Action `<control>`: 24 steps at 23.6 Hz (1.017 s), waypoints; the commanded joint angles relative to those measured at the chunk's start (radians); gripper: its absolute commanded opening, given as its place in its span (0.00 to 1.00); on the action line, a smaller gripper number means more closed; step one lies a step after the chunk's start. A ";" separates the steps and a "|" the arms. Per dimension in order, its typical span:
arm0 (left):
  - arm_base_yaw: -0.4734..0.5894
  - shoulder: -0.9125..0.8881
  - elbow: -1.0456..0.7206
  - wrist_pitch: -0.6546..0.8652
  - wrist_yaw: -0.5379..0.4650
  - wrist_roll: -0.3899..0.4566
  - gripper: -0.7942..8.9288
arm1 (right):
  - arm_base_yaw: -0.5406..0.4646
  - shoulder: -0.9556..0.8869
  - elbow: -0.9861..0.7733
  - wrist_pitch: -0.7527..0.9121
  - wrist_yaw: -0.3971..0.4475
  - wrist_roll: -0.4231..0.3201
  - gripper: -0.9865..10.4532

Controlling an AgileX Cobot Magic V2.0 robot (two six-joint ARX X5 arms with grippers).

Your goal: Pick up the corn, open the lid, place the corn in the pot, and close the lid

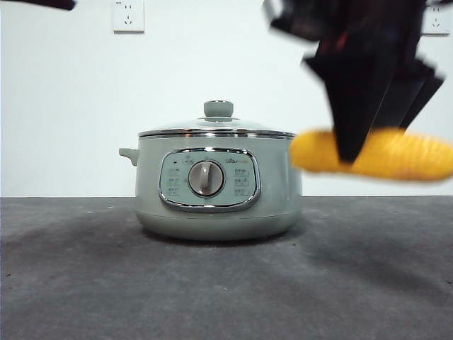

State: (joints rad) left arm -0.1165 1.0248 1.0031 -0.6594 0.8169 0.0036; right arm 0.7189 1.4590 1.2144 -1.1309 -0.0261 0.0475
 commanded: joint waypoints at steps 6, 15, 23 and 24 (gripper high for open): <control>-0.238 0.427 0.493 -0.190 -0.355 0.006 0.61 | 0.000 -0.260 0.001 -0.090 0.002 0.055 0.08; -0.376 0.798 0.970 -0.332 -0.616 0.080 0.73 | 0.000 -0.327 0.001 -0.110 0.001 0.096 0.08; -0.408 0.999 1.178 -0.341 -0.725 0.083 0.73 | 0.000 -0.327 0.000 -0.132 0.001 0.108 0.08; -0.408 1.010 1.179 -0.338 -0.724 0.084 0.73 | 0.000 -0.327 0.000 -0.133 0.001 0.109 0.08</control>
State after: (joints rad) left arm -0.5232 2.0171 2.1818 -0.9989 0.0956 0.0784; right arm 0.7189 1.1316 1.2152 -1.2644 -0.0261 0.1459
